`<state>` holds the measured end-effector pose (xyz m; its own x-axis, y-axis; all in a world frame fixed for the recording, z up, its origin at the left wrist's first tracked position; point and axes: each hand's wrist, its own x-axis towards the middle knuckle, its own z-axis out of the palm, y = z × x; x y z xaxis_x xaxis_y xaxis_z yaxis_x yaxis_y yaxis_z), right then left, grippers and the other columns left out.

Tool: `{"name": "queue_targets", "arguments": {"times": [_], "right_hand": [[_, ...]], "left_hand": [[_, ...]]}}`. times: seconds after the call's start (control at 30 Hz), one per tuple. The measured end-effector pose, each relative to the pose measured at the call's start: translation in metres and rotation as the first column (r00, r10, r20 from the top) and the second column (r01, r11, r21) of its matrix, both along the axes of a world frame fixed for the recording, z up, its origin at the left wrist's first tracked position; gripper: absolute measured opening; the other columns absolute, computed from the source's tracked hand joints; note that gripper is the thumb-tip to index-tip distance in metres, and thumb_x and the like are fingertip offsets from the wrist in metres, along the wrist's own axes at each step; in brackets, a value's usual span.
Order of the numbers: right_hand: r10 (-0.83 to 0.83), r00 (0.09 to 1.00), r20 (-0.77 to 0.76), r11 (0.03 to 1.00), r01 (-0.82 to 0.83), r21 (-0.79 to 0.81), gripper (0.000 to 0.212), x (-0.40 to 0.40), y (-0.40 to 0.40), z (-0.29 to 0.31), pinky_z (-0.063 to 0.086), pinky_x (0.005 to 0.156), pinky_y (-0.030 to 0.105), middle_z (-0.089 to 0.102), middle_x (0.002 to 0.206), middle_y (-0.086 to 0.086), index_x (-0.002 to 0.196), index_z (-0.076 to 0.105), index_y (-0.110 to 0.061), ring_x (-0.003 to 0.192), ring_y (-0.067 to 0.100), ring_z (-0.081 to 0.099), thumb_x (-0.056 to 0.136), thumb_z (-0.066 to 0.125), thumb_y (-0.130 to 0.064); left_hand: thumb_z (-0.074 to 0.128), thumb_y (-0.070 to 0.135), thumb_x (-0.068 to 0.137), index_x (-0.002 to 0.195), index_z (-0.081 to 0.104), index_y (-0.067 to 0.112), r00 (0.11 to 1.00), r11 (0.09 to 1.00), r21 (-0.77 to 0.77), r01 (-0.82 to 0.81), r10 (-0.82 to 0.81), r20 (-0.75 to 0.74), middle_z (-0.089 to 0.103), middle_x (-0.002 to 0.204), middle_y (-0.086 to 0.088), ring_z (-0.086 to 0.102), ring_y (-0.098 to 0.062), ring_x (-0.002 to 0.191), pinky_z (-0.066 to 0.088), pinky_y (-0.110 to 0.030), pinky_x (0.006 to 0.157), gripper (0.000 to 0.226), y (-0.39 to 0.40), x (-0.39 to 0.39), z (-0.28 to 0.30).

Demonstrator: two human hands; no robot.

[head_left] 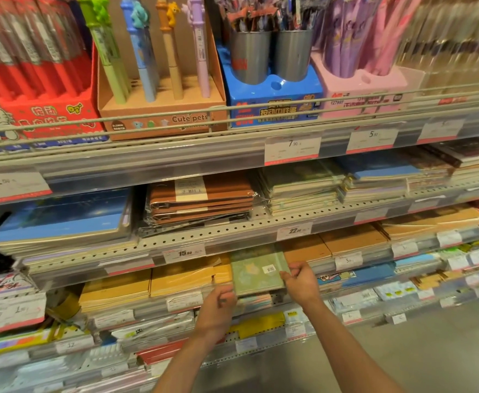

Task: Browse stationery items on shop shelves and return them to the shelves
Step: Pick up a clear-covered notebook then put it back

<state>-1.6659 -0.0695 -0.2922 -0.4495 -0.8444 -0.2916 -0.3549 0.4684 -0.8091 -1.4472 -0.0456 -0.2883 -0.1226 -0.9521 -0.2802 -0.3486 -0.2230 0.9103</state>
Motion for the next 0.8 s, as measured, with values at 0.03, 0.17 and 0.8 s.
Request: {"name": "queue_targets", "arguments": {"times": [0.03,0.17,0.8], "right_hand": [[0.01,0.998,0.055,1.0,-0.01,0.007,0.036,-0.002,0.003,-0.002,0.047,0.087,0.033,0.049,0.083,-0.004,0.122,0.051,-0.008,0.093,0.024,0.059,0.092,0.068,-0.019],[0.066,0.961,0.267,0.997,-0.074,0.017,0.045,-0.008,0.024,-0.005,0.05,0.084,0.036,0.046,0.081,0.003,0.131,0.045,-0.013,0.079,0.017,0.054,0.091,0.067,-0.009],[0.178,0.935,0.308,0.954,-0.241,0.181,0.031,-0.022,0.046,-0.011,0.057,0.058,0.021,0.067,0.109,0.008,0.122,0.05,-0.018,0.088,0.02,0.07,0.095,0.063,-0.027]], "left_hand": [[0.053,0.01,0.096,0.093,0.062,0.031,1.0,1.0,-0.003,0.019,-0.019,-0.012,0.068,0.097,0.006,0.064,-0.018,0.094,0.052,-0.03,0.084,0.023,-0.002,-0.002,-0.003],[0.055,0.001,0.094,0.114,0.057,0.018,0.957,0.993,0.119,-0.014,0.048,-0.287,0.07,0.109,-0.001,0.065,-0.019,0.101,0.053,-0.03,0.076,0.026,-0.012,-0.012,-0.009],[0.056,0.04,0.094,0.129,0.035,0.046,0.986,0.989,0.087,0.122,-0.131,0.104,0.069,0.103,0.008,0.069,-0.016,0.086,0.059,-0.039,0.073,0.041,-0.02,-0.018,-0.02]]}}
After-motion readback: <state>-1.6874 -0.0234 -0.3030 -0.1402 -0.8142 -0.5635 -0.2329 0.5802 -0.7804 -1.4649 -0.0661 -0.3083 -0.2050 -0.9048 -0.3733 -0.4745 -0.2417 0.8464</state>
